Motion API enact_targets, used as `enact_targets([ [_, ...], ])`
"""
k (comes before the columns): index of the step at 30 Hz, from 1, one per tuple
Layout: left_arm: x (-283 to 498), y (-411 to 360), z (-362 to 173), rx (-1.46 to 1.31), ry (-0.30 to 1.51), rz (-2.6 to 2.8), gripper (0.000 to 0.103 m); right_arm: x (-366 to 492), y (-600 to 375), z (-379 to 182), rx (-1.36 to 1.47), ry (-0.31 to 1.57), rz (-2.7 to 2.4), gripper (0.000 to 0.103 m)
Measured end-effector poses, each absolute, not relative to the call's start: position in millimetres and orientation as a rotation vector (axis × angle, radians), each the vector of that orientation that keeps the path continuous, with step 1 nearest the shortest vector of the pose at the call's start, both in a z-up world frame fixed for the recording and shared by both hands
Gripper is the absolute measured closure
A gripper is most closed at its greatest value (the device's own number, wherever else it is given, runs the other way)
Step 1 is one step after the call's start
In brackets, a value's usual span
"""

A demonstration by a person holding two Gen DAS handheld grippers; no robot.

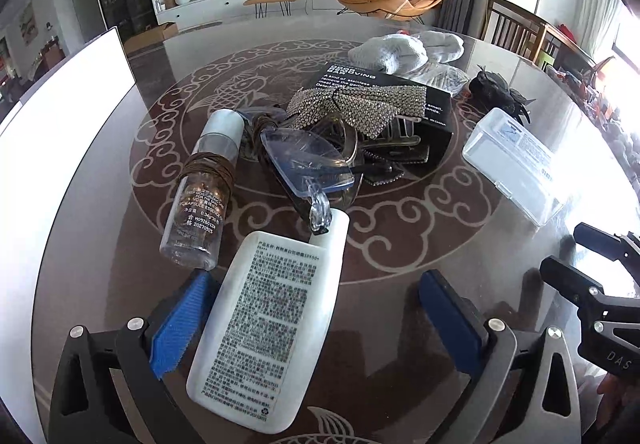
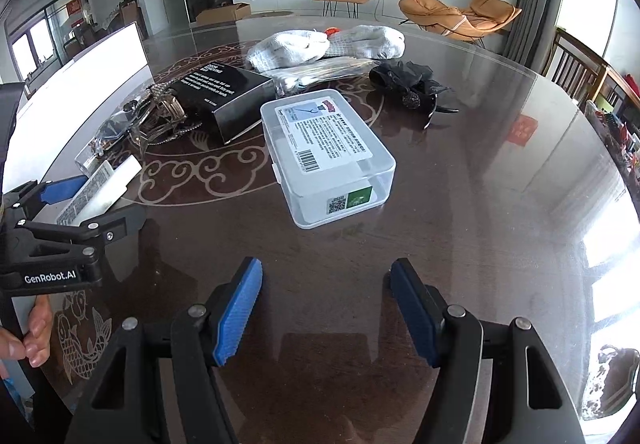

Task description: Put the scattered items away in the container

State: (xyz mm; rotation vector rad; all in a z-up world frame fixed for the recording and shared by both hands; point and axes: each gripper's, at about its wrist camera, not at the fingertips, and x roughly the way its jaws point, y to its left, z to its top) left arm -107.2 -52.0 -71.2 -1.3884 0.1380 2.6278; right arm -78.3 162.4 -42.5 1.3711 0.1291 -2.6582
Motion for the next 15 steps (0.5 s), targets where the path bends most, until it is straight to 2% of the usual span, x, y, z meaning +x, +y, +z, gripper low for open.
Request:
enact_targets([
  [15, -169.8, -26.3, -69.7, -1.377, 0.135, 2.636, 0.0, -147.1, 149.1, -47.5, 1.33, 0.118, -2.696, 0.034],
])
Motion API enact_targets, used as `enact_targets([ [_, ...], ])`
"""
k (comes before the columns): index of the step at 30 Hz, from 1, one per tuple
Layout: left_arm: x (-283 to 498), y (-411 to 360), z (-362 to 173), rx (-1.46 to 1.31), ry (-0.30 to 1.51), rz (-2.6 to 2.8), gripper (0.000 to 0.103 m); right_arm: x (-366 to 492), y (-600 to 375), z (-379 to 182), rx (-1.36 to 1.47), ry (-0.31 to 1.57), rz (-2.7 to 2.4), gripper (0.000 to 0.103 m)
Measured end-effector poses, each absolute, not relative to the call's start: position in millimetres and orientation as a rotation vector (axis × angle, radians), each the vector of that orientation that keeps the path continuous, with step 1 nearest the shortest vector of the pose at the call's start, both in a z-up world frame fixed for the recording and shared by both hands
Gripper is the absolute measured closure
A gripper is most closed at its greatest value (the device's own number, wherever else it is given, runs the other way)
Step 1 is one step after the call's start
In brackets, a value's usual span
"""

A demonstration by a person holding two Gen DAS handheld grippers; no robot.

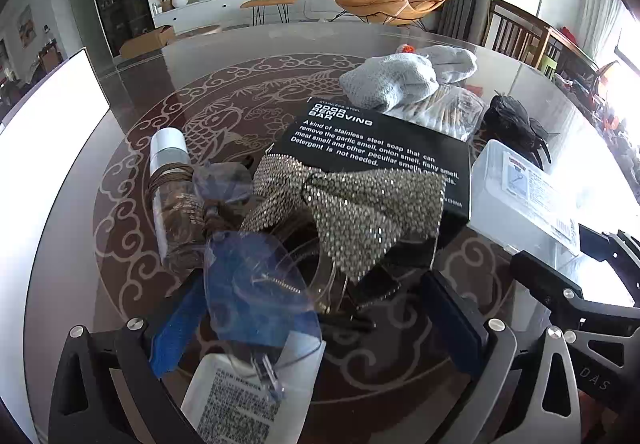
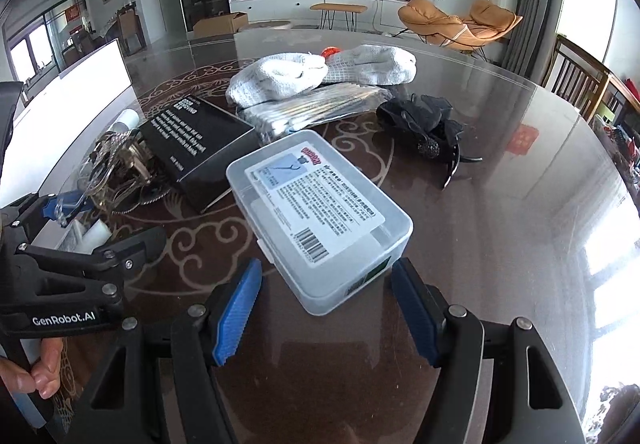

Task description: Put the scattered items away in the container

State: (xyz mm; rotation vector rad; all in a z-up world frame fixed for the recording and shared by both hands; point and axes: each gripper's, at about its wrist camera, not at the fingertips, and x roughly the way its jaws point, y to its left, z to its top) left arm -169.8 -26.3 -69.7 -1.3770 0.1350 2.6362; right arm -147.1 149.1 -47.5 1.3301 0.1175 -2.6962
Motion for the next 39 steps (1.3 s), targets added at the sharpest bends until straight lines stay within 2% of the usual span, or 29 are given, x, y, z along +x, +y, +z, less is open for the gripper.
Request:
enact_targets([
  [14, -193.4, -16.7, -69.1, -1.374, 0.11, 2.666, 0.0, -184.3, 154.5, -50.8, 1.355, 0.057, -2.758, 0.032],
  [39, -194.0, -16.4, -69.0, -1.374, 0.109, 2.666, 0.0, -185.3, 155.5, -50.8, 1.356, 0.054, -2.762, 0.032],
])
